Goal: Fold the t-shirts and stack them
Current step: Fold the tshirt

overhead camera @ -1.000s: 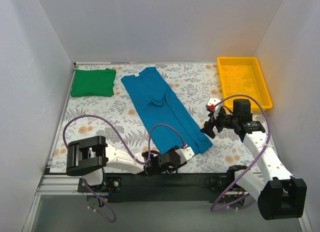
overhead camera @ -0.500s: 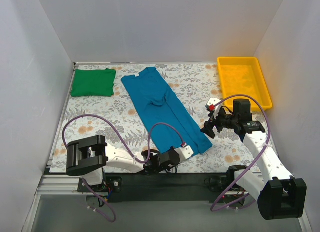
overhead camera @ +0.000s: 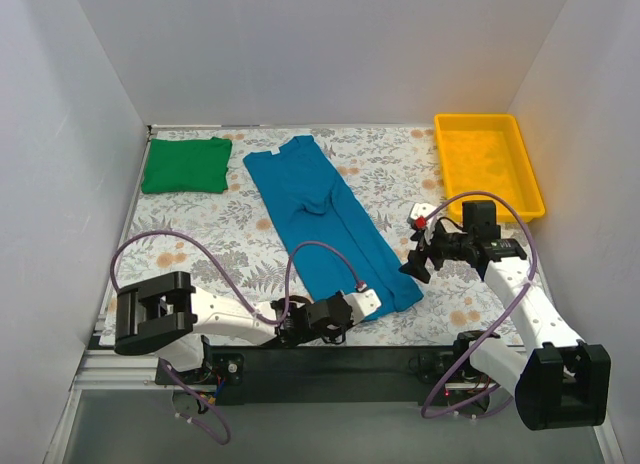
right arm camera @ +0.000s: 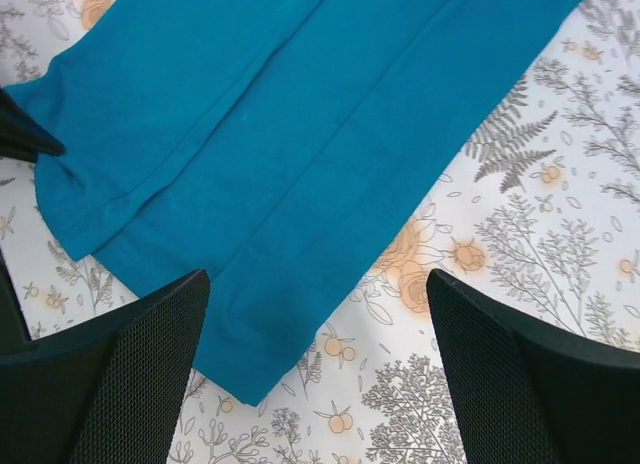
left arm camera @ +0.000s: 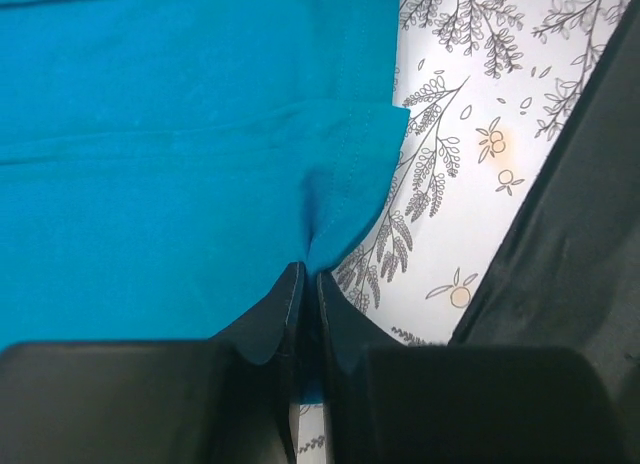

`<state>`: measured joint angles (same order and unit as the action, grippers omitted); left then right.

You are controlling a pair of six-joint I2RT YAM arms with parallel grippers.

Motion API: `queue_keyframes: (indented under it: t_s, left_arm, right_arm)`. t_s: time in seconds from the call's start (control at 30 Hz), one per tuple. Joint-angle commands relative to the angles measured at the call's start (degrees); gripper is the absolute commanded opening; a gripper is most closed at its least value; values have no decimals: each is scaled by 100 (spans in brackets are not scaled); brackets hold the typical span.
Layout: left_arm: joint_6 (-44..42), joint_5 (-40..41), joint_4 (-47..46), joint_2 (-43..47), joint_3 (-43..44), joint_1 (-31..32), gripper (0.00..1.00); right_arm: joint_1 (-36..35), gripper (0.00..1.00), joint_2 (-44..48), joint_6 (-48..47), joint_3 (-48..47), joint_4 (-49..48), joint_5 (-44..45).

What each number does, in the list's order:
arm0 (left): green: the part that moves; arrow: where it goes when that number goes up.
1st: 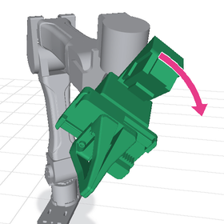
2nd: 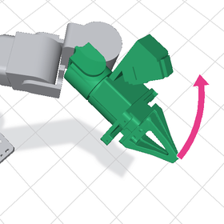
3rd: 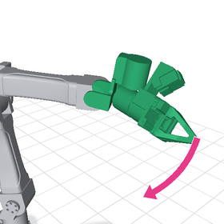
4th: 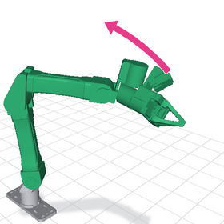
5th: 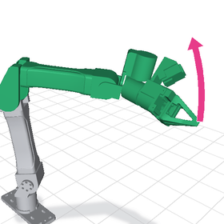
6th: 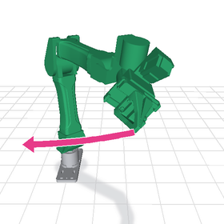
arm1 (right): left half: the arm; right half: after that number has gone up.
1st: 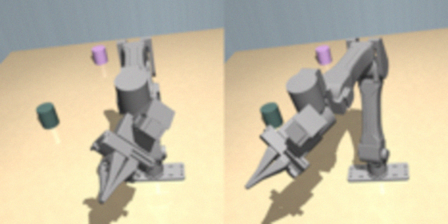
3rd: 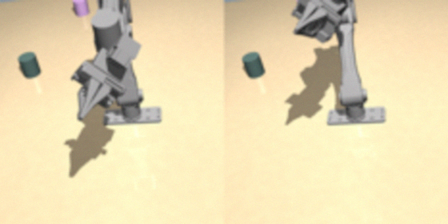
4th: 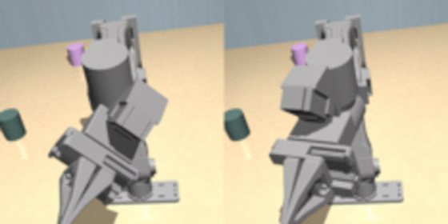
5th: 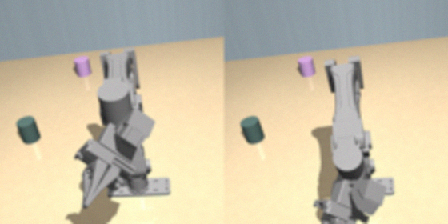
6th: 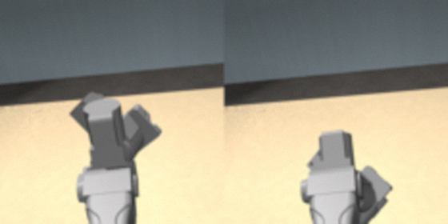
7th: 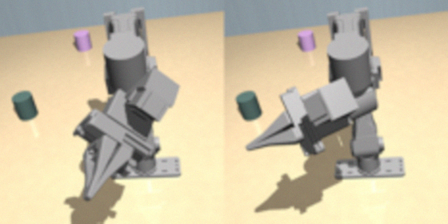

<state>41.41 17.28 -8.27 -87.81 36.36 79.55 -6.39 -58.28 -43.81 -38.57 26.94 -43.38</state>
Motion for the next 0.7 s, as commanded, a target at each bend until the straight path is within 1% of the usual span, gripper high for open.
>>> queue_keyframes:
  t_s: [0.0, 0.03, 0.07, 0.13, 0.17, 0.2, 0.23, 0.27, 0.33, 0.37, 0.53, 0.67]
  left_arm:
    - [52, -286, -87, 510, -172, -88, 0]
    - [60, -321, -95, 554, -208, -115, 0]
    - [69, -348, -96, 598, -226, -124, 0]
    - [69, -418, -104, 695, -287, -159, 0]
    - [78, -436, -104, 730, -296, -159, 0]
    - [78, -444, -113, 765, -305, -168, 0]
    - [78, -471, -113, 783, -322, -176, 0]
    - [78, -488, -113, 783, -322, -177, 0]
    - [78, -532, -122, 774, -331, -185, 0]
    - [78, -524, -122, 774, -331, -194, 0]
    - [104, -585, -113, 704, -331, -194, 0]
    - [78, -603, -96, 651, -296, -194, 0]
  right_arm:
    - [15, 95, -87, -680, -195, 461, -609]
    - [15, 94, -87, -1273, -221, 635, -724]
    - [24, 94, -69, -1653, -230, 863, -821]
    - [15, 94, -34, -2181, -248, 1268, -752]
    - [15, 95, -43, -3133, -257, 1505, -734]
    - [15, 94, -69, -3638, -265, 2169, -742]
    - [15, 93, -139, -4157, -248, 2410, -734]
    - [-20, 93, -192, -4866, -178, 2656, -673]
    - [-151, 90, -349, -5084, -46, 2817, -506]
    - [-361, 88, -403, -5119, 85, 2799, -218]
    - [-582, 79, -710, -5164, 279, 2458, 285]
    - [-749, 77, -737, -5155, 516, 2089, 680]
